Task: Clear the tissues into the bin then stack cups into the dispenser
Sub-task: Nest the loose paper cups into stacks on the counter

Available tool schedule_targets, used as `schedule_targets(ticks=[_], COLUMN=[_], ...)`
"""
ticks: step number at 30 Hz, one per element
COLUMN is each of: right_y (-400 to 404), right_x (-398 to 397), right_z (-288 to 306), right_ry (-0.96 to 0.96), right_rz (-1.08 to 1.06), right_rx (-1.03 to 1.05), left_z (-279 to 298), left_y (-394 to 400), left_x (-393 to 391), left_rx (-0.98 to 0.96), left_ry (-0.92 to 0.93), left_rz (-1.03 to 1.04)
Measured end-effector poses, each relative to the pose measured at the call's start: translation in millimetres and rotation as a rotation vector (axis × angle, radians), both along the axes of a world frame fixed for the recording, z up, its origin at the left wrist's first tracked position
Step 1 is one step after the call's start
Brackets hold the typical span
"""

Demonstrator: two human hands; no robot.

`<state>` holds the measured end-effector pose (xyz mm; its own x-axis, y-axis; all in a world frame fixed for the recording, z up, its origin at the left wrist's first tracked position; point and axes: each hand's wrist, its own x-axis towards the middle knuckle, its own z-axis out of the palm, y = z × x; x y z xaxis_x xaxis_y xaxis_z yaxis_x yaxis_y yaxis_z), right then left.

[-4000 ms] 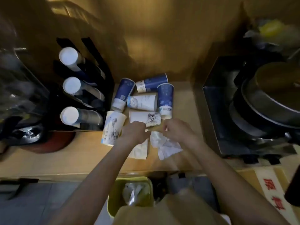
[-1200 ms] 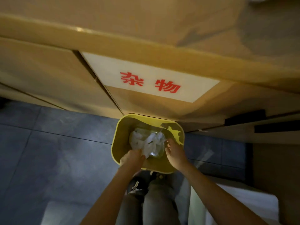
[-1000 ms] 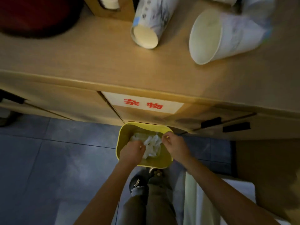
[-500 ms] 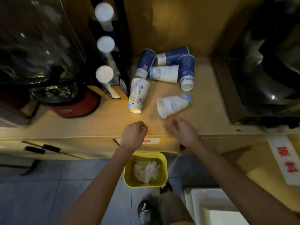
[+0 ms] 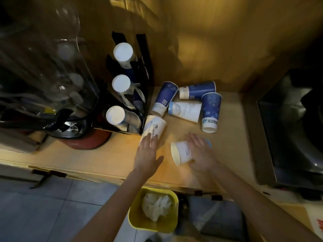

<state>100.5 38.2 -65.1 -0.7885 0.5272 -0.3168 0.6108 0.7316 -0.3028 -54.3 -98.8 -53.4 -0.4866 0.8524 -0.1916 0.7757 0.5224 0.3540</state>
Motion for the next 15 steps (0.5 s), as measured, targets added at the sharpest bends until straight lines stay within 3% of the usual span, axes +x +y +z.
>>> schedule_targets(ticks=[8,11,15], right_y=[26,26,35], right_x=[-4,-5,-9], right_z=[-22,-24,-14], right_ry=[0.045,0.132,0.188], right_rz=[0.081,0.034,-0.123], right_rx=[-0.070,-0.009,-0.098], left_z=[-7,-9,-6], left_y=[62,75,80], left_x=[-9,-18,-24], left_rx=[-0.031,-0.084,-0.079], left_ry=[0.020,-0.054,-0.132], left_rz=[0.195,0.312,0.369])
